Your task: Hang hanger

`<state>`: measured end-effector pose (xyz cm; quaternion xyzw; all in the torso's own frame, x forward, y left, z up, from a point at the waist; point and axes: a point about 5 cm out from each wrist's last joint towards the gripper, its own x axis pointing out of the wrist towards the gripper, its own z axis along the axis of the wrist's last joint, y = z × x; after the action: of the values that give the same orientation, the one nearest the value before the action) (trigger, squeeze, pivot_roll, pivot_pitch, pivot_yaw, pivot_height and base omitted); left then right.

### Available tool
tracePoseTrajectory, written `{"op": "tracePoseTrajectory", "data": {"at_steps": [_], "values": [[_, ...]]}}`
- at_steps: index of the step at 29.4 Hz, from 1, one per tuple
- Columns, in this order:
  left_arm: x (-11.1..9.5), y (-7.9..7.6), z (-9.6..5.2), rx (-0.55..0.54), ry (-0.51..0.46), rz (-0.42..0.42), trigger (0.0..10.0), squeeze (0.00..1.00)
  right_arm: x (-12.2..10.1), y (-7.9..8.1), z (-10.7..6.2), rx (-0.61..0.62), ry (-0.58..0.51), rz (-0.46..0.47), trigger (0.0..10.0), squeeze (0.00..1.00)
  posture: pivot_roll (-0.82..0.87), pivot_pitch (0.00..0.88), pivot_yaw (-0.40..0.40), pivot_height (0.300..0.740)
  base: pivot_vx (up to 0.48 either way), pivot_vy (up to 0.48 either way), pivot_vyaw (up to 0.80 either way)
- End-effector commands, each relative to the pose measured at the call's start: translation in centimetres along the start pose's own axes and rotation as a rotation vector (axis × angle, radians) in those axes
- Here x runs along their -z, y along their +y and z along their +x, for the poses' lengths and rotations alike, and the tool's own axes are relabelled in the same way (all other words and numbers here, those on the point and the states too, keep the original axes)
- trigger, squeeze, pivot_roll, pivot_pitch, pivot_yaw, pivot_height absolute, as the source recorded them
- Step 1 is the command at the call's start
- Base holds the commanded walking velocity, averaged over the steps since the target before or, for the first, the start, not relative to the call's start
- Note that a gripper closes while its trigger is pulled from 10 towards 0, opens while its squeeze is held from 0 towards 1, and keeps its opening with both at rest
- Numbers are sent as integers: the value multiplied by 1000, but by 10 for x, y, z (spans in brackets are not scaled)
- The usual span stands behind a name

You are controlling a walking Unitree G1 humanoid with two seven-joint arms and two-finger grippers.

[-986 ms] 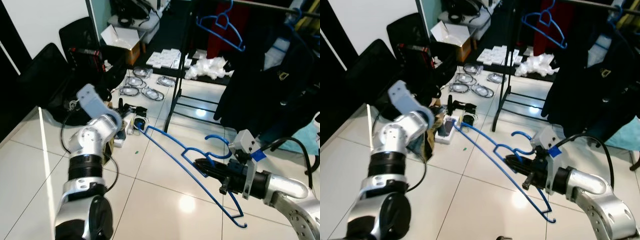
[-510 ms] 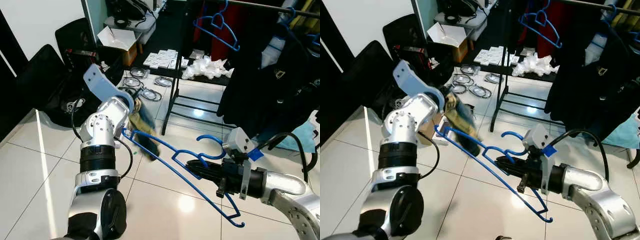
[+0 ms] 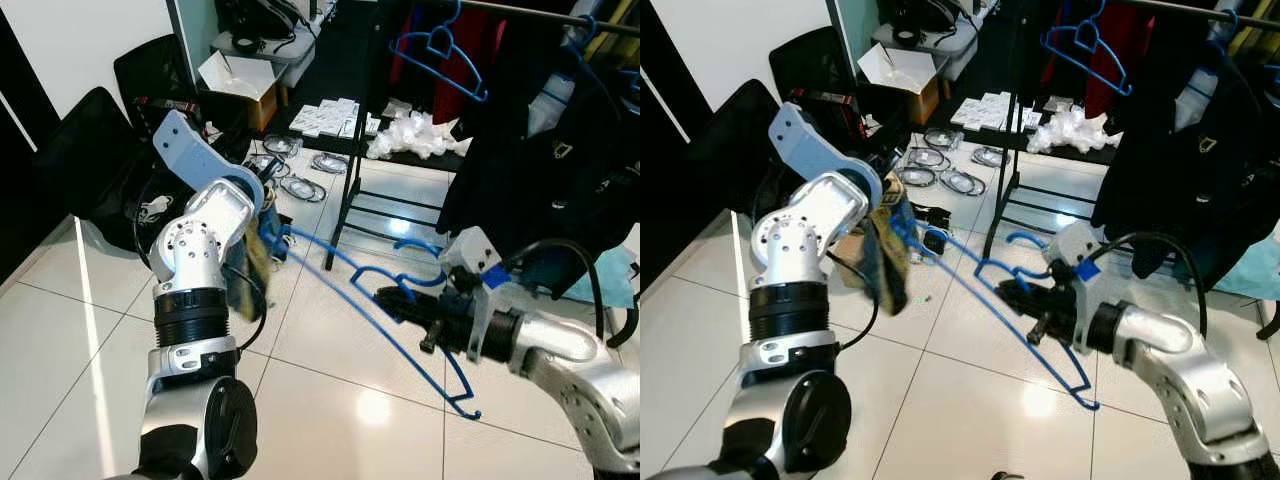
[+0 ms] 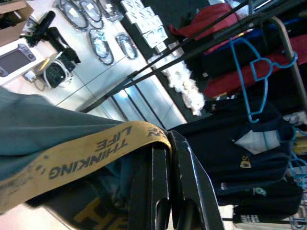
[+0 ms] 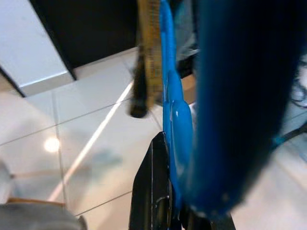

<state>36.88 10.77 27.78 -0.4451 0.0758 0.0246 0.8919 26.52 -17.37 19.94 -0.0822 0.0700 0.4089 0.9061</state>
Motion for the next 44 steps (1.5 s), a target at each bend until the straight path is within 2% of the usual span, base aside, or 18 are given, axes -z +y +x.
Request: {"op": "tracePoseTrajectory", "data": {"at_steps": [1, 9, 13, 18, 21, 23, 31, 36, 44], "values": [[38, -19, -7, 50, 112, -50, 10000, 0, -4, 2, 6, -11, -29, -10, 10000, 0, -48, 138, 19, 740, 0, 0, 0], [38, -18, -10, 26, 92, -30, 10000, 0, -9, 9, 15, -84, -37, -12, 10000, 0, -42, 138, 14, 740, 0, 0, 0], [29, -14, -9, -4, 37, -26, 10000, 0, -8, 18, 12, -155, -8, -13, 10000, 0, -46, 142, 15, 740, 0, 0, 0], [25, -14, -8, -10, 19, -28, 10000, 0, -8, 20, 9, -171, 1, -17, 10000, 0, -49, 142, 16, 740, 0, 0, 0], [26, -16, -9, -5, 18, -30, 10000, 0, -10, 18, 8, -151, -23, -22, 10000, 0, -51, 143, 18, 740, 0, 0, 0], [27, -19, -10, 1, 24, -31, 10000, 0, -18, 11, 13, -91, -74, -35, 10000, 0, -51, 142, 18, 740, 0, 0, 0], [33, -21, -13, 5, 36, -34, 10000, 0, -27, 6, 24, -40, -123, -47, 10000, 0, -44, 143, 10, 740, 0, 0, 0], [35, -20, -13, -2, 38, -34, 10000, 0, -31, 3, 31, -17, -138, -48, 10000, 0, -42, 143, 5, 740, 0, 0, 0], [30, -16, -13, -15, 15, -36, 10000, 0, -31, -2, 32, 32, -125, -35, 10000, 0, -46, 146, 0, 740, 0, 0, 0]]}}
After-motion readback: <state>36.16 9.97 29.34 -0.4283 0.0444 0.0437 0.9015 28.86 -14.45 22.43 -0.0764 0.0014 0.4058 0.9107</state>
